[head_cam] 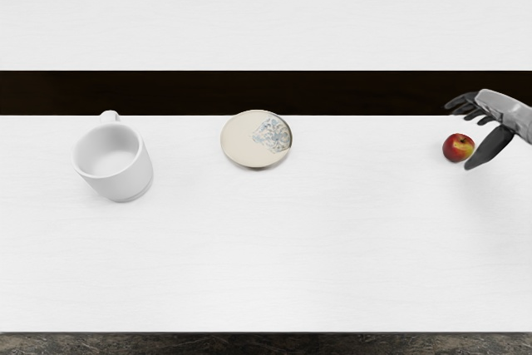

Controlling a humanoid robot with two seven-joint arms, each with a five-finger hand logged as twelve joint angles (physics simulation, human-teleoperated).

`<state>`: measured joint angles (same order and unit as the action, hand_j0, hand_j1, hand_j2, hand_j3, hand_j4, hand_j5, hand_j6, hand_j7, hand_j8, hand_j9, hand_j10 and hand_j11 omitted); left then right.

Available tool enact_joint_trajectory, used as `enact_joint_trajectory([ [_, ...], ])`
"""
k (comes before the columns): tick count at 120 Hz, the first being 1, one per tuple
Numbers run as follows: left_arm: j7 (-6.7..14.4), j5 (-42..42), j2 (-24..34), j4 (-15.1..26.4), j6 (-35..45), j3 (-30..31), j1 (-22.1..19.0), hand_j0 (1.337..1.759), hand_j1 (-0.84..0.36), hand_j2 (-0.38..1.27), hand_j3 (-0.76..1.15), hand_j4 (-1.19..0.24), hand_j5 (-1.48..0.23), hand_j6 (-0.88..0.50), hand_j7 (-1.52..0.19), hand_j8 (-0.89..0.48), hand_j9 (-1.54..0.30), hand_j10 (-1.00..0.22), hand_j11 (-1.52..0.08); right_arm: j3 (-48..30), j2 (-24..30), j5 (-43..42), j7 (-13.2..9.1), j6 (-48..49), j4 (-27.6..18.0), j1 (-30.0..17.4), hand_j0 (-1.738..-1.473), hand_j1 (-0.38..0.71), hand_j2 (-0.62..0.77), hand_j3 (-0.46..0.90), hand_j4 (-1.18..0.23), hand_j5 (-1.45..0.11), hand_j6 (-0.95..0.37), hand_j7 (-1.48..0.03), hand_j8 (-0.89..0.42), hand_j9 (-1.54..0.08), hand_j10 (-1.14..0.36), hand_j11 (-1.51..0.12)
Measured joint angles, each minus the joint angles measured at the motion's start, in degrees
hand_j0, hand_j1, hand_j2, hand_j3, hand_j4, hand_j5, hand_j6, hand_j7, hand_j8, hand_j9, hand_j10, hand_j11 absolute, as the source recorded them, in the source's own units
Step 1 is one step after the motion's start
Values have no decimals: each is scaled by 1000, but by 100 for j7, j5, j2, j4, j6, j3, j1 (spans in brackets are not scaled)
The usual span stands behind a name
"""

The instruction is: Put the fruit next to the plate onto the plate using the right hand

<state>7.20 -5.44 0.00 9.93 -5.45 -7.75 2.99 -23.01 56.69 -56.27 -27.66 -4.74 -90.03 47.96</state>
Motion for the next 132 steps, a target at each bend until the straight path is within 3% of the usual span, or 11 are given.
enact_joint_trajectory([
  [44,0,0,0,0,0,0,0,1658,349,0,0,0,0,0,0,0,0,0,0,203,-228,-265,6,-617,61,-58,-1658,-23,-49,0,-282,-359,-285,-358,-283,-359,-282,-359],
  [132,0,0,0,0,0,0,0,1658,349,0,0,0,0,0,0,0,0,0,0,337,-922,-481,32,-684,958,-116,-1658,-37,-48,0,-269,-343,-272,-342,-270,-343,-268,-343],
])
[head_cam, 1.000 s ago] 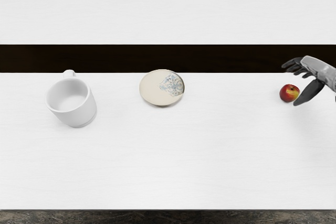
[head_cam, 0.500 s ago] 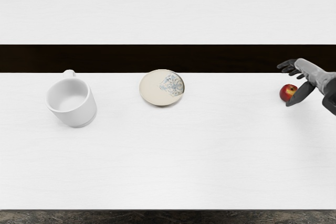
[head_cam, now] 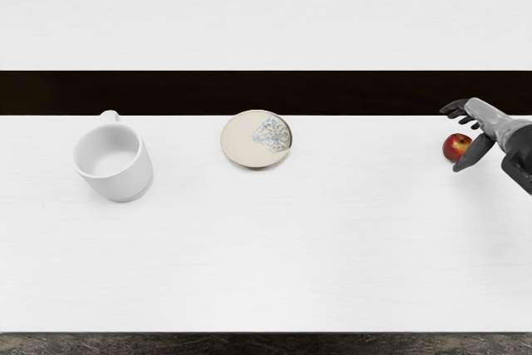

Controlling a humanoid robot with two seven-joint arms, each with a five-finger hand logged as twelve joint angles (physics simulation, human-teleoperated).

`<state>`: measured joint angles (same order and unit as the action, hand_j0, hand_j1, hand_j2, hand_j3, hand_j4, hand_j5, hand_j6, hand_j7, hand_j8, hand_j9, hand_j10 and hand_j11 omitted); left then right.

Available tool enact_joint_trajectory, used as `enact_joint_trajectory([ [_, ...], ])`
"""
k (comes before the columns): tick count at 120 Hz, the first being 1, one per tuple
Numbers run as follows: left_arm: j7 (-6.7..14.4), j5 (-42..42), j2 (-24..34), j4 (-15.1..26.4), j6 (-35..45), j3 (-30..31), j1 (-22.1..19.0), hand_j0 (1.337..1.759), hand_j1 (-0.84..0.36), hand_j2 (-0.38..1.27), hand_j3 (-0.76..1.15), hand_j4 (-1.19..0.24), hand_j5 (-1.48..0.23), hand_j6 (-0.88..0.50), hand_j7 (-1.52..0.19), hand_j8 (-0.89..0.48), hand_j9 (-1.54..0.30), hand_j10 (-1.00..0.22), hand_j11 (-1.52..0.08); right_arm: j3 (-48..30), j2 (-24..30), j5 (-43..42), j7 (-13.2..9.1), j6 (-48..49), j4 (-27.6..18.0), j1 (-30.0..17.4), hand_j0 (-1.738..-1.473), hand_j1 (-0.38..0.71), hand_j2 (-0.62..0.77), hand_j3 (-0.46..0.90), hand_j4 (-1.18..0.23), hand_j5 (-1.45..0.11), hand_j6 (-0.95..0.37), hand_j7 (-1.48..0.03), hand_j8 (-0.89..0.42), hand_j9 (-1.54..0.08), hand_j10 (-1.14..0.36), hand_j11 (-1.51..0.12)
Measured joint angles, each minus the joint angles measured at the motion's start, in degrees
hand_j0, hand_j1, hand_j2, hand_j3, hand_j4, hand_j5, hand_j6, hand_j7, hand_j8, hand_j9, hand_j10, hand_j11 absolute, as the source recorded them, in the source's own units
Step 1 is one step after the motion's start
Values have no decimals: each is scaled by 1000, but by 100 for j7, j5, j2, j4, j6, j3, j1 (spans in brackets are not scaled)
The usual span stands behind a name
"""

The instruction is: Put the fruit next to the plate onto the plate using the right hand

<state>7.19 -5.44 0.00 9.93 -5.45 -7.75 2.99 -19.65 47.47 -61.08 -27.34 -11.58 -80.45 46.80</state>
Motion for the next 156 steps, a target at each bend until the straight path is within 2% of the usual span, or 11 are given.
enact_joint_trajectory([
  [65,0,0,0,0,0,0,0,1658,349,0,0,0,0,0,0,0,0,0,0,127,-163,1,-7,24,419,3,-1658,-22,-50,0,-281,-359,-283,-358,-281,-358,-280,-358],
  [85,1,0,0,0,0,0,0,1658,349,0,0,0,0,0,0,0,0,0,0,128,-391,7,-2,42,737,27,-1658,-15,-51,0,-287,-367,-289,-366,-287,-367,-286,-366],
  [139,1,0,0,0,0,0,0,1658,349,0,0,0,0,0,0,0,0,0,0,112,-659,80,19,275,1202,121,-1659,-10,-45,-7,-290,-372,-292,-371,-291,-372,-290,-372],
  [145,1,0,0,0,0,0,0,1658,349,0,0,0,0,0,0,0,0,0,0,111,-683,77,21,286,1235,127,-1662,-17,-97,84,-292,-372,-293,-373,-293,-372,-292,-371],
  [156,1,0,0,0,0,0,0,1658,349,0,0,0,0,0,0,0,0,0,0,107,-710,77,21,326,1284,138,-1661,-46,-175,127,-300,-377,-298,-380,-302,-367,-301,-375],
])
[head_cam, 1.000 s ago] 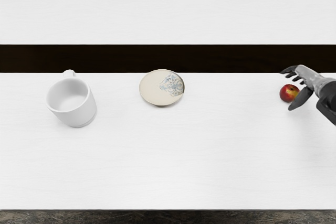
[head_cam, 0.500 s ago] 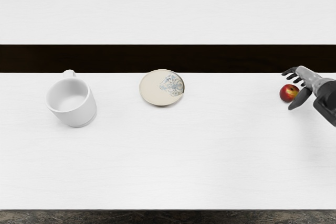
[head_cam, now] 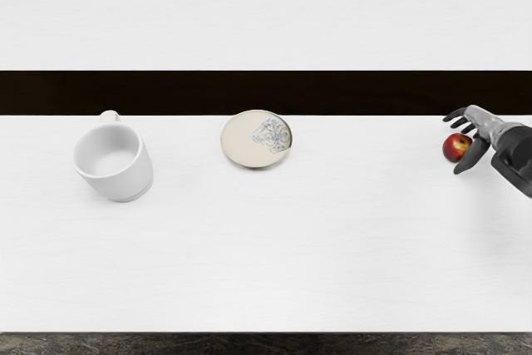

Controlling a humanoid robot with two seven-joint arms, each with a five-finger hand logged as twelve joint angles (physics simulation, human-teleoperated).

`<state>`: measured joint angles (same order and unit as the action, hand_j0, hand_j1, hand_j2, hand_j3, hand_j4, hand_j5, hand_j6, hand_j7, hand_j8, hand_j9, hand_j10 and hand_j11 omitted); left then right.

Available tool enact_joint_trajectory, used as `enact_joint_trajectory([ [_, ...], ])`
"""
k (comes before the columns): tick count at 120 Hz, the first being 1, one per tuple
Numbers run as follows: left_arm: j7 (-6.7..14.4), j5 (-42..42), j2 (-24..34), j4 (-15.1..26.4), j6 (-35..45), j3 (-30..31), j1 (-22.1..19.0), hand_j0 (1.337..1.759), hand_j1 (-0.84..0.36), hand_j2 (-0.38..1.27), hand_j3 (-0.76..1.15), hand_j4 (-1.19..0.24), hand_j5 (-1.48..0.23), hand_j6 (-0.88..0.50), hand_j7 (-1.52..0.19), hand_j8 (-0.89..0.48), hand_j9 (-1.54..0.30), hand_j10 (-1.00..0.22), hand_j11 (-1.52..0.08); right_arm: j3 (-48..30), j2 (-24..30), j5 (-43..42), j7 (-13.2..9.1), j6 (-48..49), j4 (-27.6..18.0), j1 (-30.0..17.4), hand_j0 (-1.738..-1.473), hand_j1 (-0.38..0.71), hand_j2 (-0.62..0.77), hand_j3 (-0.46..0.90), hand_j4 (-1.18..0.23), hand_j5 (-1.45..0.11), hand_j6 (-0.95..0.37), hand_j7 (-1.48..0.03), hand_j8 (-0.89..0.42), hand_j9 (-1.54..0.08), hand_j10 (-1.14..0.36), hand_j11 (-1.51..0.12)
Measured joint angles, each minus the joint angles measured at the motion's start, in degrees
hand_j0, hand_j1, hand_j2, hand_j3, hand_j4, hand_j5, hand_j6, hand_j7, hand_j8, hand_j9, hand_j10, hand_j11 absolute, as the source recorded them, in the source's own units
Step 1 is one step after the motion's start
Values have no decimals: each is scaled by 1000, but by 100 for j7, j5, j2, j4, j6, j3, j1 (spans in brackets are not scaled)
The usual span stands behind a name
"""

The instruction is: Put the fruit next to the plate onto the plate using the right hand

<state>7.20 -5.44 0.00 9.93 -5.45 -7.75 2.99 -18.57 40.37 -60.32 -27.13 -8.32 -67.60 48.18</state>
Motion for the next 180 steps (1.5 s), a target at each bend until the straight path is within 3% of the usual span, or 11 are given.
enact_joint_trajectory([
  [8,0,0,0,0,0,0,0,1658,349,0,0,0,0,0,0,0,0,0,0,-4,-9,5,-1,17,19,12,-1662,-54,-141,53,-304,-387,-304,-389,-321,-349,-307,-385],
  [33,0,0,0,0,0,0,0,1658,349,0,0,0,0,0,0,0,0,0,0,0,8,34,-1,72,32,39,-1655,-6,-35,32,-342,-442,-343,-441,-331,-338,-341,-428],
  [45,0,0,0,0,0,1,0,1658,349,0,0,0,0,0,0,0,0,0,0,2,46,48,0,102,26,41,-1631,23,29,-9,-361,-468,-363,-466,-334,-376,-354,-453],
  [46,0,0,0,0,0,1,0,1658,349,0,0,0,0,0,0,0,0,0,0,2,52,45,-2,106,26,40,-1649,26,32,-2,-363,-470,-365,-468,-336,-380,-357,-454],
  [101,0,0,0,0,0,0,0,1658,349,0,0,0,0,0,0,0,0,0,0,-28,311,44,-3,100,-183,1,-1657,157,-70,0,-432,-559,-434,-558,-430,-549,-431,-557],
  [180,0,0,0,0,0,0,0,1658,349,0,0,0,0,0,0,0,0,0,0,0,194,32,5,114,-222,19,-1658,159,-80,0,-429,-556,-431,-555,-430,-555,-429,-555],
])
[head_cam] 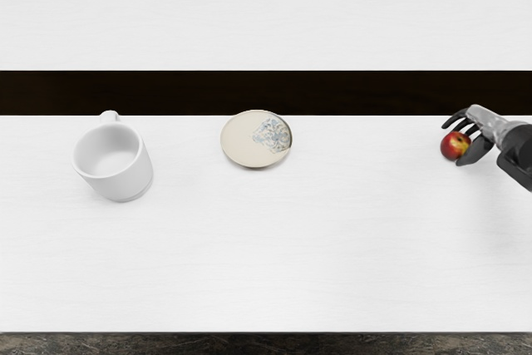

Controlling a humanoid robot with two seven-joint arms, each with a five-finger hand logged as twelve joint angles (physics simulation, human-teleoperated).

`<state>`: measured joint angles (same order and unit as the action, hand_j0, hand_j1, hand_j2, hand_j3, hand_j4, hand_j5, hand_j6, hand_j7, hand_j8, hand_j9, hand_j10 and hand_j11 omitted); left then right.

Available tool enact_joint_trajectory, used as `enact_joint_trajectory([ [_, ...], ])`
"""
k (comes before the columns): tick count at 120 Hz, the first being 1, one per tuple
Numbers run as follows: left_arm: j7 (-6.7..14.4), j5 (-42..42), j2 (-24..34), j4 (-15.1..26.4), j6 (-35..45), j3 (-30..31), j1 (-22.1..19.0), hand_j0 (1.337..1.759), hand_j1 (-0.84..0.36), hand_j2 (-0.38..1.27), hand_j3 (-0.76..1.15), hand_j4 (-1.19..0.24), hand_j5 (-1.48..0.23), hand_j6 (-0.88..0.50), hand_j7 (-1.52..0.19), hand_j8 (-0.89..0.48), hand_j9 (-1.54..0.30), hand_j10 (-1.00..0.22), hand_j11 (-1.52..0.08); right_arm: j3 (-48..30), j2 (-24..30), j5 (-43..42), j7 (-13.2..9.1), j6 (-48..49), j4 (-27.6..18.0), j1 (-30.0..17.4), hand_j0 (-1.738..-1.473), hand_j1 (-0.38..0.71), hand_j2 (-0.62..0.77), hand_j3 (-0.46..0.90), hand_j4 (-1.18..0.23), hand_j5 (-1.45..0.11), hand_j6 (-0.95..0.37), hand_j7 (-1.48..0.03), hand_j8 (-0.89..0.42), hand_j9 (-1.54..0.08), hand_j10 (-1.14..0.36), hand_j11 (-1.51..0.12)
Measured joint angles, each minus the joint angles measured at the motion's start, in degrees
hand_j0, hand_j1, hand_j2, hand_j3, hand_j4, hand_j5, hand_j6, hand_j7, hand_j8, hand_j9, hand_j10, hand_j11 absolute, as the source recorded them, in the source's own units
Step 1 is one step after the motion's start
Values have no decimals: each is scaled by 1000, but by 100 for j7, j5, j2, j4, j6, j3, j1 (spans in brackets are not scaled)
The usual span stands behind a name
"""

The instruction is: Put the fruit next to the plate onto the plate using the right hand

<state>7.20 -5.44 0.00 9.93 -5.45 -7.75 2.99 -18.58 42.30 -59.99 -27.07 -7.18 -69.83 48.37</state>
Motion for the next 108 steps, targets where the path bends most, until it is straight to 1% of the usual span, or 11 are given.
enact_joint_trajectory([
  [9,0,0,0,0,0,0,0,1658,349,0,0,0,0,0,0,0,0,0,0,0,-6,0,0,-1,-2,-3,-1658,170,-82,0,-438,-567,-440,-566,-439,-567,-438,-567],
  [26,0,0,0,0,0,0,0,1658,349,0,0,0,0,0,0,0,0,0,0,3,-11,0,0,3,-4,-7,-1657,222,-69,0,-488,-638,-483,-634,-485,-637,-488,-637],
  [51,-1,1,0,0,0,-1,0,1658,349,0,0,0,0,0,0,0,0,0,0,1,-20,-9,-1,13,-6,-18,-1651,257,-49,0,-561,-752,-415,-737,-417,-757,-558,-757],
  [61,-3,1,0,0,0,-2,0,1658,349,0,0,0,0,0,0,0,0,0,0,0,-20,-8,0,18,-6,-22,-1648,266,-20,-1,-542,-799,-394,-774,-395,-804,-579,-805],
  [70,-2,1,0,0,0,-2,0,1658,349,0,0,0,0,0,0,0,0,0,0,-3,-21,-12,4,20,-7,-25,-1645,275,-24,-1,-532,-838,-384,-806,-378,-846,-598,-849],
  [74,-2,1,0,0,0,-2,0,1658,349,0,0,0,0,0,0,0,0,0,0,-3,-21,-17,4,16,-7,-27,-1646,281,37,-1,-546,-845,-387,-820,-389,-855,-612,-858],
  [87,-1,1,0,0,0,-1,0,1658,349,0,0,0,0,0,0,0,0,0,0,-3,-26,-27,5,9,-5,-29,-1646,276,122,-1,-614,-874,-424,-866,-439,-889,-657,-890],
  [88,-2,1,0,0,0,-1,0,1658,349,0,0,0,0,0,0,0,0,0,0,-3,-26,-26,5,10,-5,-29,-1646,261,128,-1,-605,-879,-418,-870,-447,-893,-659,-894],
  [94,-1,1,0,0,0,-1,0,1658,349,0,0,0,0,0,0,0,0,0,0,-2,-27,-19,6,14,-5,-27,-1646,253,122,0,-633,-904,-434,-892,-479,-914,-676,-915],
  [101,-1,1,0,0,0,-1,0,1658,349,0,0,0,0,0,0,0,0,0,0,-7,-28,-12,5,30,-5,-20,-1647,240,182,-1,-658,-931,-453,-918,-510,-939,-695,-940],
  [108,-1,1,0,0,0,-1,0,1658,349,0,0,0,0,0,0,0,0,0,0,-17,-29,-7,2,61,-5,-13,-1647,231,184,0,-663,-951,-455,-939,-519,-960,-711,-961],
])
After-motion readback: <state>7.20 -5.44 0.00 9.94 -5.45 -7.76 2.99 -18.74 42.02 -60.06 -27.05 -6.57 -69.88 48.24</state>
